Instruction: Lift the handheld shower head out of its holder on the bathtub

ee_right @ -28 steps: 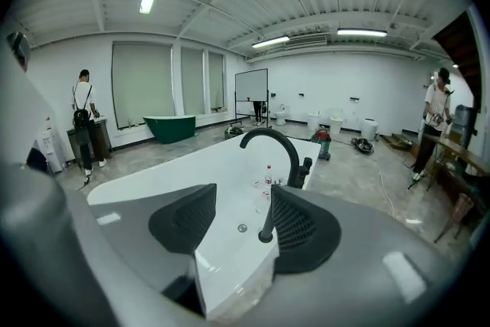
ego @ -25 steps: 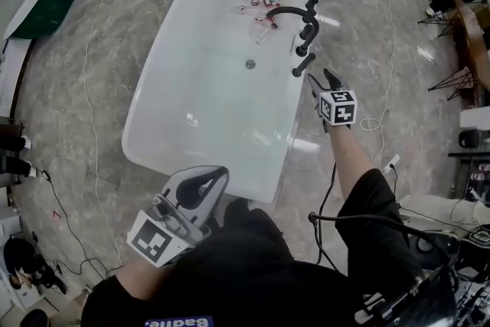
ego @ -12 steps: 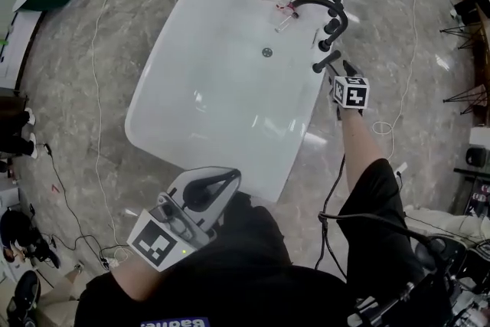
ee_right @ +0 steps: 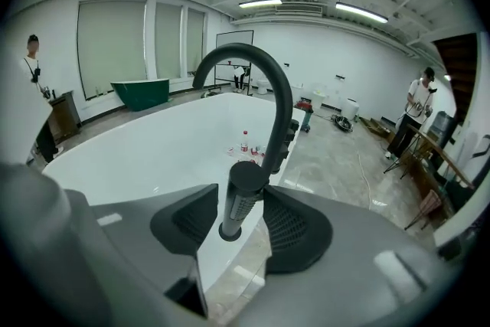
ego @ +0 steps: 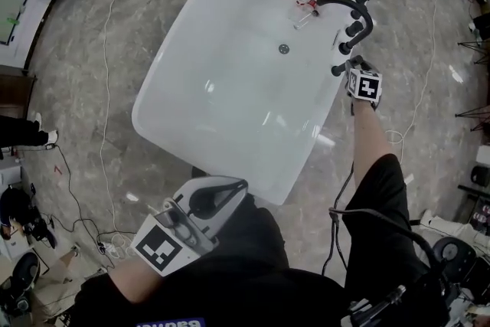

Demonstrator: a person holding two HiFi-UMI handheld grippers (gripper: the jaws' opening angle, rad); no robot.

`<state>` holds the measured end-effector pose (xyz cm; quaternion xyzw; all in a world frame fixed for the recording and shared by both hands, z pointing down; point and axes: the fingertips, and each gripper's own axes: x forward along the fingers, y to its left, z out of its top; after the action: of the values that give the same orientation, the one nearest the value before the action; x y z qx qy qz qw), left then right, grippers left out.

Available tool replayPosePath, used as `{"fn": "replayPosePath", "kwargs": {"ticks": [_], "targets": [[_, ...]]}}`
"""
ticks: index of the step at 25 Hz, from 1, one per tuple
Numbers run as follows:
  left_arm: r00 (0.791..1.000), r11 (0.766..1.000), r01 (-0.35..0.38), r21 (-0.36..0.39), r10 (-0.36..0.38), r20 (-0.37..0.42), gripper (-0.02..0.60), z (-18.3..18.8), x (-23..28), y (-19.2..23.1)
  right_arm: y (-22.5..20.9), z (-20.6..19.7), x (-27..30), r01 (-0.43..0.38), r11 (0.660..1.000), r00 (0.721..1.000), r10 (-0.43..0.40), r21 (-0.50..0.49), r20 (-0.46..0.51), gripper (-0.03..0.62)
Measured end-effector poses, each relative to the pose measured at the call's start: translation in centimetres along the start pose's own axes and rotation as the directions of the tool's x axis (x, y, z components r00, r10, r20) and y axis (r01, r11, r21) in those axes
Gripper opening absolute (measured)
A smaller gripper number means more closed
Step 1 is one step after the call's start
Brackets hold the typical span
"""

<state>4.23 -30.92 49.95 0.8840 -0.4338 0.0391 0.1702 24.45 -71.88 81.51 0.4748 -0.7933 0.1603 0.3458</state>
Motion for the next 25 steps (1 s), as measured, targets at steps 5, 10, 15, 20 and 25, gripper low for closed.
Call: {"fn": "replayPosePath", "kwargs": {"ticks": [5, 10, 15, 20, 25], "targets": [[1.0, 0.999, -0.021, -0.026, 0.021, -0.006, -0.006, -0.7, -0.4, 0.4, -0.8, -0.2, 0.4, 0.03, 1.0, 0.999, -0.03, 0.0, -0.027, 0.147], [1.0, 0.999, -0.024, -0.031, 0.024, 0.008, -0.006, -0.3, -0.6, 0.2, -0.1, 0.6, -0.4, 0.023, 0.999, 1.0, -0.023, 0.026, -0.005, 0.135], [0.999, 1.0, -0.005, -0.026, 0.006, 0.032, -0.006, 1.1, -0.7, -0.6, 0.5, 2.2, -3.2, 0.017, 0.999, 0.998, -0.019, 0.032, 0.059, 0.132], [0.998, 0.999, 0.036, -0.007, -0.035, 0.047, -0.006, 2.4, -1.4, -1.8, 1.3, 4.5, -7.6, 0.023, 1.0, 0.993, -0.025, 0.013, 0.118, 0.132], [0.994, 0.997, 0.081, 0.013, -0.081, 0.075, -0.006, 3.4, -3.1, -3.2, 2.1, 5.9, -13.1, 0.041, 0.999, 0.983, -0.038, -0.011, 0.18, 0.13]]}}
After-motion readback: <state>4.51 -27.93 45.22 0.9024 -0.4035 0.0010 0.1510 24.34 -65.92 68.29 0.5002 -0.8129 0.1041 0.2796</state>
